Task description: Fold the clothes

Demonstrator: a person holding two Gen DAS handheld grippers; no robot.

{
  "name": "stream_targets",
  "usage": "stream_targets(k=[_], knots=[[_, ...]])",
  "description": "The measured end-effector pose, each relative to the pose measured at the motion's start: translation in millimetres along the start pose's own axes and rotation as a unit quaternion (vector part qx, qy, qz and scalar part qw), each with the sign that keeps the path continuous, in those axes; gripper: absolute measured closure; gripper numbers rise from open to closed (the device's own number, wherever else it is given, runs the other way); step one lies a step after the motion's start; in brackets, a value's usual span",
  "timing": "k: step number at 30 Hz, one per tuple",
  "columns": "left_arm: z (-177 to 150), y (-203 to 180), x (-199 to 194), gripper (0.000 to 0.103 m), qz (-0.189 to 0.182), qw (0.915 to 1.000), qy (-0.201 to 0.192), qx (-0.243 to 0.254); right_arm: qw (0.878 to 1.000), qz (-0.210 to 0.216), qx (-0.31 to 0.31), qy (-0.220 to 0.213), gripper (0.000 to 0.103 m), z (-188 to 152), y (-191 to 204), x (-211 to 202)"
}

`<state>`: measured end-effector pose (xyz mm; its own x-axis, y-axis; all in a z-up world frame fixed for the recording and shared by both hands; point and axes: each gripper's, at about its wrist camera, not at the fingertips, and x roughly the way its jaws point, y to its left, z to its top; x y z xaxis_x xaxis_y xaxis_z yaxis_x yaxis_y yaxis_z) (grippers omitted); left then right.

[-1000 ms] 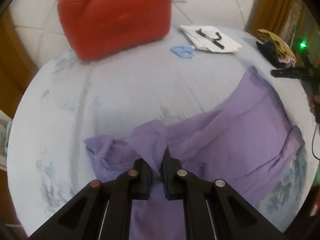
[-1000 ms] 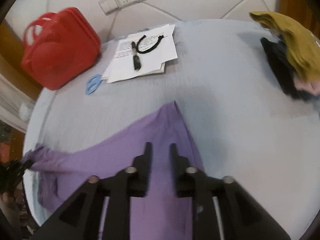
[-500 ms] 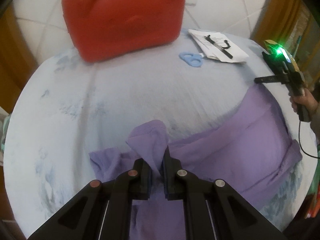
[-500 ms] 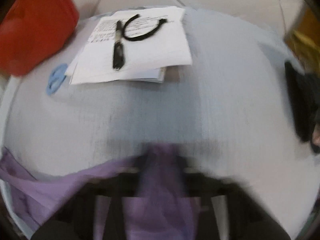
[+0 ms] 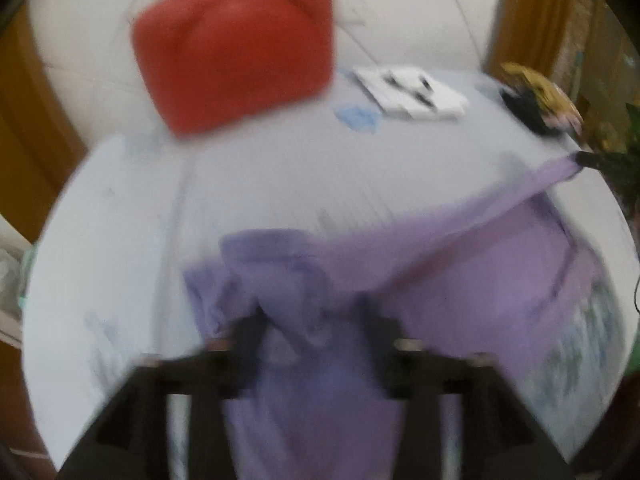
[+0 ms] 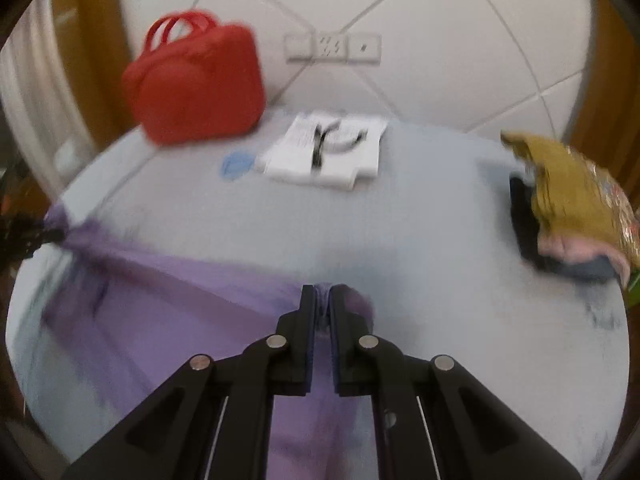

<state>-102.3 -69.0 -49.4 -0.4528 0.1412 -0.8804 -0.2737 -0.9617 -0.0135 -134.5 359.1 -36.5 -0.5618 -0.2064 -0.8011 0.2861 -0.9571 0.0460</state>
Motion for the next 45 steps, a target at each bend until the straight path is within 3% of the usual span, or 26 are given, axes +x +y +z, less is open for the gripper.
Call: stream_targets(k=[3,7,13,16,24,28,30,31,32,34,36,38,39,41,43,45], knots=[[-26,4,-4,0.033,-0.028,0.999,0.026,-0.024,0.996,-0.002,0.047,0.077,0.096,-41,-7,5],[-36,26,-23,0.022,-0.03,0.9972,0.014,-0.068,0.989,0.018,0.124,0.075,0.096,-66,-27,-10],[-11,81,-15,0.022,-0.007,0.9855,0.001,-0.17,0.972,0.051,0.213,0.083,0.095,-52,-46,-11],[7,89,2,0.022,0.008,0.9856,0.006,-0.169,0.962,0.06,0.249,0.092,0.095,-42,-50,0],[43,84,66,0.025,0.009,0.9851,0.064,-0.159,0.958,0.027,0.249,0.141,0.095,-16,-43,51],[44,87,82,0.041,0.017,0.9827,0.076,-0.168,0.957,-0.002,0.243,0.161,0.095,-6,-44,77],[41,95,85,0.063,0.019,0.9798,0.077,-0.184,0.956,-0.013,0.239,0.169,0.095,-1,-44,91],[40,100,88,0.088,0.019,0.9775,0.08,-0.195,0.956,-0.013,0.236,0.172,0.095,-1,-44,96],[38,104,89,0.097,0.02,0.9754,0.081,-0.204,0.957,-0.012,0.231,0.176,0.095,0,-42,100],[35,110,89,0.097,0.028,0.9736,0.073,-0.215,0.962,-0.025,0.199,0.188,0.095,3,-33,107],[35,116,90,0.097,0.06,0.9717,0.064,-0.219,0.968,-0.086,0.148,0.183,0.096,9,-28,107],[37,121,89,0.094,0.038,0.9693,0.06,-0.236,0.962,-0.149,0.144,0.179,0.095,13,-43,108],[39,120,85,0.091,0.022,0.9703,0.058,-0.234,0.96,-0.148,0.162,0.175,0.095,15,-54,106],[41,110,65,0.053,-0.003,0.977,0.045,-0.209,0.966,-0.109,0.18,0.15,0.095,21,-56,92],[37,99,40,0.026,-0.002,0.9806,0.028,-0.194,0.974,-0.099,0.156,0.131,0.081,28,-37,72],[26,89,17,0.022,0.002,0.9824,0.021,-0.185,0.985,-0.051,0.126,0.105,0.013,32,-1,50]])
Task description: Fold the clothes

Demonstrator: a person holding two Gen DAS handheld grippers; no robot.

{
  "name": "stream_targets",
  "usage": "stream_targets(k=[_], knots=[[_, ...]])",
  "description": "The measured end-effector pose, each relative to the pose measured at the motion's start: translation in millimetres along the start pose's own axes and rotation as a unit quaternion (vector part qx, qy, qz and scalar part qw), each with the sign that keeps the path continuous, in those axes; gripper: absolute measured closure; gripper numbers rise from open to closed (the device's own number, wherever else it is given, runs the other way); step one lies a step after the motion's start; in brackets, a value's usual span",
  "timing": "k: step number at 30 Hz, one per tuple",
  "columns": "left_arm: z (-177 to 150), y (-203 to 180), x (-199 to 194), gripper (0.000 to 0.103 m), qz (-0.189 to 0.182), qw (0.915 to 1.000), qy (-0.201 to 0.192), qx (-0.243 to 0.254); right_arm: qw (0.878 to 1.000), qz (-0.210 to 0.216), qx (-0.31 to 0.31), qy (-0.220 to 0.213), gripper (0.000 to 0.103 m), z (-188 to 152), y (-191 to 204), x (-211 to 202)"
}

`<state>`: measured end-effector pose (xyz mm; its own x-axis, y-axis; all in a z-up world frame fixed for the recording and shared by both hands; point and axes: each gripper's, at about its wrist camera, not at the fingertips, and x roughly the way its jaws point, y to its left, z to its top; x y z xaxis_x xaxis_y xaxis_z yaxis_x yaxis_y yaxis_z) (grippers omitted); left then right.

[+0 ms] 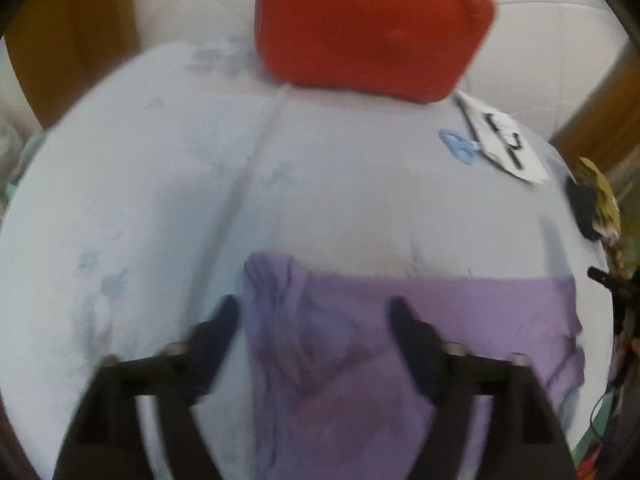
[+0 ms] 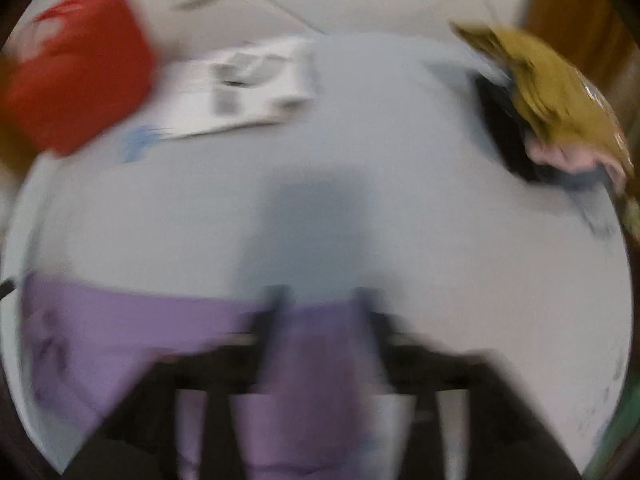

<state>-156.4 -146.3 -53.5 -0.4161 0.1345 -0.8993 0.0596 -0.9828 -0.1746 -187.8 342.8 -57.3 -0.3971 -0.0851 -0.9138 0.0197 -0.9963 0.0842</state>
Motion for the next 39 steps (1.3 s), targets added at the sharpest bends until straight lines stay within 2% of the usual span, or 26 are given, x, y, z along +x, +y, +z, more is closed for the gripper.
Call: stream_targets(k=[1,5,7,9,10,11,12,14,15,16,17,19,21,23,27,28,29,32,34,35,36,37,38,39], knots=[[-7,-1,-5,0.022,-0.002,1.0,0.002,0.001,1.0,0.025,-0.011,-0.004,0.009,-5,16,-8],[-35,-1,0,0.022,0.003,0.9996,0.027,0.005,0.992,0.115,-0.057,0.0,0.009,-23,90,-23],[-42,-1,9,0.025,0.012,0.9993,0.034,0.007,0.985,0.16,-0.066,0.012,0.015,-28,124,-17],[-48,1,12,0.032,0.005,0.9993,0.037,0.008,0.979,0.19,-0.074,0.029,0.055,-31,161,-5],[-49,1,13,0.034,0.0,0.9992,0.038,0.01,0.977,0.197,-0.077,0.037,0.062,-30,175,2],[-50,1,15,0.036,-0.004,0.9991,0.039,0.014,0.974,0.206,-0.079,0.048,0.065,-28,193,11],[-50,1,17,0.038,-0.004,0.999,0.041,0.019,0.973,0.211,-0.081,0.056,0.065,-28,204,17],[-51,0,21,0.05,-0.01,0.9986,0.045,0.027,0.97,0.217,-0.088,0.066,0.065,-29,226,24],[-51,0,23,0.051,-0.014,0.9983,0.048,0.029,0.968,0.221,-0.091,0.07,0.067,-28,237,28],[-51,0,25,0.058,-0.018,0.9981,0.05,0.03,0.967,0.224,-0.096,0.073,0.069,-27,247,32],[-52,0,27,0.061,-0.022,0.9977,0.054,0.034,0.967,0.221,-0.103,0.075,0.073,-25,256,37],[-53,-2,29,0.063,-0.026,0.997,0.058,0.042,0.966,0.214,-0.116,0.081,0.074,-20,273,47],[-54,-3,31,0.072,-0.033,0.9961,0.063,0.051,0.966,0.209,-0.124,0.089,0.074,-17,289,58],[-54,-4,32,0.085,-0.038,0.9955,0.066,0.056,0.966,0.208,-0.126,0.088,0.074,-13,296,65],[-53,-7,30,0.094,-0.038,0.9947,0.064,0.072,0.964,0.205,-0.139,0.096,0.075,-13,311,76],[-53,-8,27,0.094,-0.036,0.9946,0.06,0.077,0.963,0.201,-0.146,0.099,0.081,-15,315,78],[-53,-9,24,0.094,-0.035,0.9945,0.056,0.081,0.963,0.198,-0.154,0.099,0.099,-17,319,79],[-56,-12,8,0.094,-0.025,0.9943,0.028,0.1,0.965,0.2,-0.164,0.041,0.099,-21,315,48],[-62,-17,-5,0.093,-0.012,0.992,0.009,0.125,0.96,0.208,-0.188,0.003,0.099,-30,309,21],[-67,-19,-10,0.09,-0.005,0.9901,0.004,0.14,0.956,0.213,-0.202,-0.007,0.099,-37,308,11],[-73,-21,-15,0.085,0.001,0.9881,0.002,0.154,0.951,0.216,-0.22,-0.008,0.099,-47,307,5],[-79,-22,-17,0.07,0.003,0.9866,0.006,0.163,0.946,0.219,-0.237,-0.009,0.099,-57,306,-1],[-86,-22,-19,0.05,-0.001,0.9857,0.013,0.168,0.943,0.223,-0.248,-0.002,0.099,-67,305,-4],[-93,-20,-21,0.044,-0.005,0.9854,0.019,0.169,0.94,0.227,-0.254,0.013,0.098,-78,300,-5]])
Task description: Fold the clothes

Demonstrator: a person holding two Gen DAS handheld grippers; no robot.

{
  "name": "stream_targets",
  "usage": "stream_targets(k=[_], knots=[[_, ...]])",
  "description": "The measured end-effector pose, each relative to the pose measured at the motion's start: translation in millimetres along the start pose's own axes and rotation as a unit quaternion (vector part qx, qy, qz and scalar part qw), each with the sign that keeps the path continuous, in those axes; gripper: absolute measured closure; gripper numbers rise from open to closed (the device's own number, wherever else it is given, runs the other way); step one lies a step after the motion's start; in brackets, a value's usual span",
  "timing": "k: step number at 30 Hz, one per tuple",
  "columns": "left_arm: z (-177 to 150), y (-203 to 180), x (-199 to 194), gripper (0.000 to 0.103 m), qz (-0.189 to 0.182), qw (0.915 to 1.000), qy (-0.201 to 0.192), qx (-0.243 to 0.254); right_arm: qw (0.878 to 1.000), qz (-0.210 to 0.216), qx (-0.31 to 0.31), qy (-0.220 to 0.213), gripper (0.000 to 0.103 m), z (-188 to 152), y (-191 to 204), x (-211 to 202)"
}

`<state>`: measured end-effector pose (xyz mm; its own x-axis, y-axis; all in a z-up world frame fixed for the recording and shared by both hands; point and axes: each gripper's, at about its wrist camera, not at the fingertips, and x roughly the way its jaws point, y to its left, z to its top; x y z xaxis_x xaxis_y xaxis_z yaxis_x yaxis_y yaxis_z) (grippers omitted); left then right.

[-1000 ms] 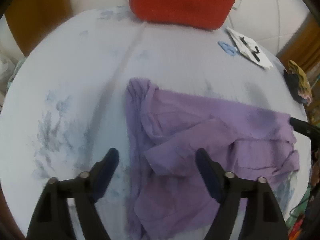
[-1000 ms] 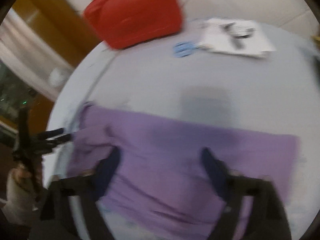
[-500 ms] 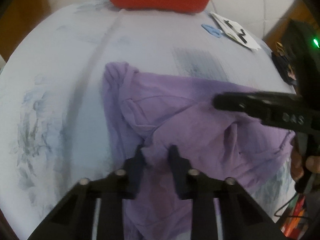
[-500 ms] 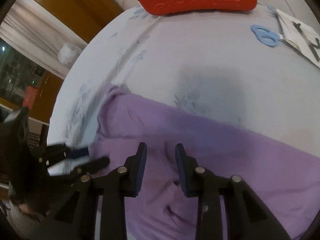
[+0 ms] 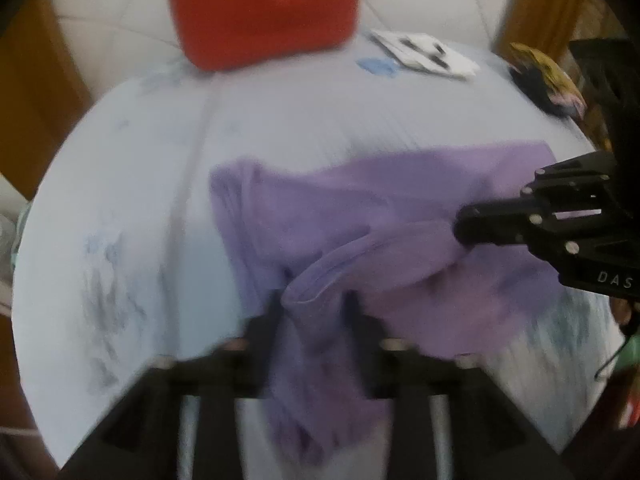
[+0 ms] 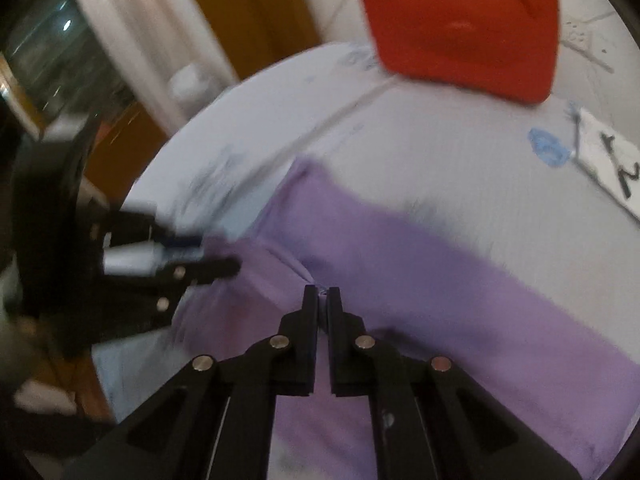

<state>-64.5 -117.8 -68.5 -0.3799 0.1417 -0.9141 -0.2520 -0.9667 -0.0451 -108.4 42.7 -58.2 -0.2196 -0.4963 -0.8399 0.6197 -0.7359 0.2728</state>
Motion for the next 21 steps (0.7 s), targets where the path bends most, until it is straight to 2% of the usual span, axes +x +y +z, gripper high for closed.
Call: stream_targets(k=[1,3,6,9,12,16,17,21], knots=[[-6,1,-2,0.039,-0.006,1.0,0.007,-0.002,1.0,0.007,0.005,0.011,0.098,-9,1,0],[-17,3,-7,0.039,-0.015,0.9997,0.019,-0.009,0.999,0.022,0.032,0.029,0.097,-27,-6,-4],[-13,13,-13,0.039,-0.021,0.9988,0.015,-0.041,0.997,0.018,0.074,0.021,0.097,-37,-26,-18],[7,25,-13,0.038,-0.025,0.9964,-0.003,-0.081,0.993,0.014,0.119,-0.007,0.097,-34,-47,-33],[30,31,-4,0.037,-0.027,0.994,-0.011,-0.105,0.99,0.018,0.137,-0.028,0.096,-26,-57,-43],[55,41,21,0.037,-0.017,0.9929,0.009,-0.117,0.991,0.006,0.133,-0.015,0.093,-28,-54,-35],[61,43,29,0.037,-0.013,0.9926,0.015,-0.12,0.991,-0.001,0.137,-0.012,0.088,-32,-56,-36],[83,50,61,0.037,-0.007,0.9908,0.031,-0.131,0.98,-0.046,0.192,-0.01,0.055,-55,-93,-43]])
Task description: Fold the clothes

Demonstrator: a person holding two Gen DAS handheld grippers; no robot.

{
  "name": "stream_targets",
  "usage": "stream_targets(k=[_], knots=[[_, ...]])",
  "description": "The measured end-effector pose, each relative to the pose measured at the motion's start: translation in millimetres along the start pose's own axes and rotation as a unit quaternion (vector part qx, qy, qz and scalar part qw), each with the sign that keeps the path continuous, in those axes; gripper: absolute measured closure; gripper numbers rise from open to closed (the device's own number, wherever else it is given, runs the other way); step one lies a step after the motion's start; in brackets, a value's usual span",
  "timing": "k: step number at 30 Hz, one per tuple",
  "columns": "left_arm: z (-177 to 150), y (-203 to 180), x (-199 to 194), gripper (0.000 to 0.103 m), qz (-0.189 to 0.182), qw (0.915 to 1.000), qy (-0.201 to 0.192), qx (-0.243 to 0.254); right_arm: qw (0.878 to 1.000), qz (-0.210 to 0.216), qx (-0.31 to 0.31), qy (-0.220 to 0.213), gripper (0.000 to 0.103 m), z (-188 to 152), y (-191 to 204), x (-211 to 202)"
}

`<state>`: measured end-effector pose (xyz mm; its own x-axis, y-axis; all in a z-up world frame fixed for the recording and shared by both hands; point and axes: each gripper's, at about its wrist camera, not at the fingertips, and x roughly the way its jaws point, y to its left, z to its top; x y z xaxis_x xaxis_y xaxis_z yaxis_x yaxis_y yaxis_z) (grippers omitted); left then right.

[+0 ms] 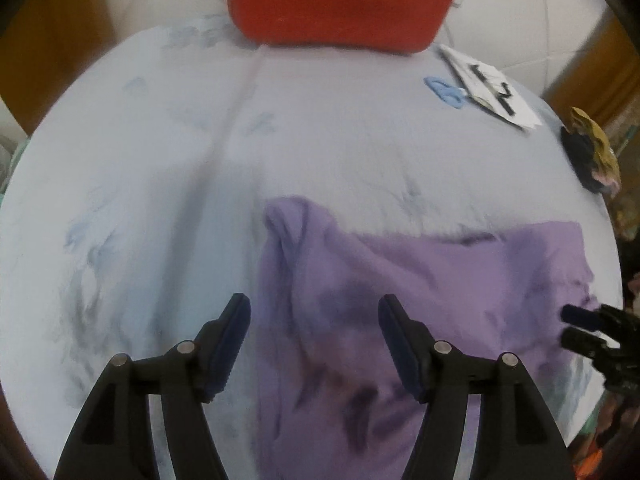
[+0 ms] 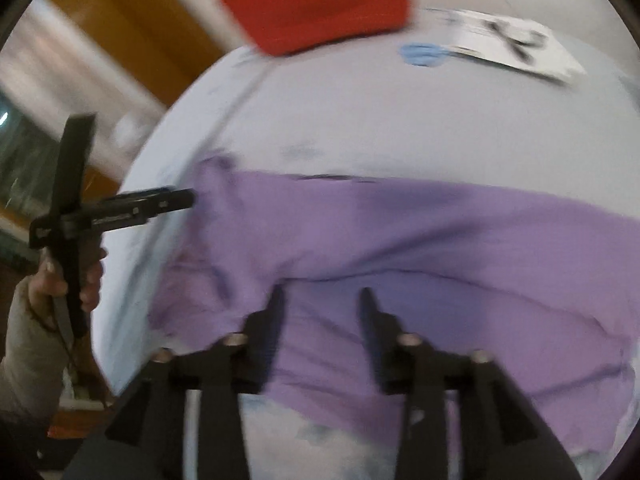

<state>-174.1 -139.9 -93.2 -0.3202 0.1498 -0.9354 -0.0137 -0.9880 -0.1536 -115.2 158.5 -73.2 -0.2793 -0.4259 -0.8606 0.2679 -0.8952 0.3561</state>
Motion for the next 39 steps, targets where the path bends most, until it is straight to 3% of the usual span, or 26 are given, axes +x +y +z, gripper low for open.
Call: stream_targets(k=[1,2,4,8,10,13,14,15,17,19,20,22,24,25,26,27,28,29,30,34,36,37,38,39], knots=[[6,1,6,0.041,0.001,1.0,0.0,-0.003,1.0,-0.016,0.019,-0.007,0.053,0,-16,-4],[9,1,10,0.069,-0.001,1.0,0.001,-0.005,0.999,-0.032,0.037,-0.015,0.053,0,-33,-11],[17,5,19,0.098,0.003,0.9998,0.013,-0.015,0.995,-0.065,0.069,-0.03,0.053,0,-65,-25],[28,9,22,0.098,0.026,0.9995,0.0,-0.02,0.977,-0.156,0.14,-0.045,0.053,7,-141,-51],[32,10,24,0.098,0.029,0.9993,-0.003,-0.025,0.969,-0.176,0.169,-0.045,0.052,13,-176,-59],[38,9,24,0.098,0.036,0.9989,-0.012,-0.028,0.966,-0.176,0.186,-0.033,0.03,25,-205,-56],[40,9,25,0.098,0.039,0.9987,-0.013,-0.029,0.965,-0.177,0.189,-0.029,0.016,29,-211,-53],[41,9,27,0.098,0.042,0.9986,-0.013,-0.031,0.964,-0.18,0.192,-0.025,0.011,32,-216,-49],[43,8,28,0.098,0.06,0.9976,-0.019,-0.029,0.964,-0.182,0.192,-0.013,0.013,38,-222,-40],[46,4,30,0.098,0.085,0.9959,-0.025,-0.017,0.965,-0.203,0.164,0.015,0.057,43,-221,-24],[47,1,32,0.096,0.094,0.9951,-0.026,-0.01,0.961,-0.236,0.142,0.024,0.082,45,-216,-19],[48,-2,32,0.09,0.1,0.9946,-0.027,-0.004,0.957,-0.261,0.125,0.025,0.083,52,-215,-17],[48,0,23,0.073,0.087,0.9957,-0.027,-0.015,0.951,-0.277,0.139,0.011,0.083,59,-223,-23],[47,3,13,0.059,0.077,0.9964,-0.031,-0.022,0.948,-0.283,0.143,0.0,0.083,61,-225,-29],[43,6,-1,0.046,0.066,0.9966,-0.041,-0.029,0.948,-0.281,0.149,-0.011,0.08,60,-227,-37],[39,6,-14,0.04,0.056,0.9964,-0.054,-0.033,0.947,-0.279,0.156,-0.023,0.067,60,-228,-45],[32,5,-29,0.027,0.045,0.9964,-0.065,-0.03,0.946,-0.277,0.162,-0.037,0.056,57,-227,-54],[26,1,-39,0.021,0.036,0.9965,-0.071,-0.022,0.948,-0.265,0.164,-0.054,0.032,54,-224,-65],[17,-4,-46,0.021,0.027,0.997,-0.071,-0.011,0.956,-0.231,0.164,-0.071,0.027,49,-217,-74],[-19,-18,-47,0.022,0.018,0.9989,-0.041,0.012,0.981,-0.129,0.13,-0.069,0.029,32,-165,-79],[-37,-19,-42,0.023,0.018,0.9994,-0.028,0.012,0.991,-0.073,0.102,-0.053,0.054,24,-128,-68],[-43,-19,-38,0.031,0.015,0.9996,-0.022,0.011,0.993,-0.053,0.091,-0.046,0.059,21,-112,-61],[-48,-19,-34,0.043,0.013,0.9998,-0.016,0.009,0.996,-0.031,0.078,-0.039,0.074,18,-96,-54],[-54,-19,-30,0.052,0.01,0.9999,-0.009,0.008,0.997,-0.002,0.065,-0.029,0.081,16,-73,-43]])
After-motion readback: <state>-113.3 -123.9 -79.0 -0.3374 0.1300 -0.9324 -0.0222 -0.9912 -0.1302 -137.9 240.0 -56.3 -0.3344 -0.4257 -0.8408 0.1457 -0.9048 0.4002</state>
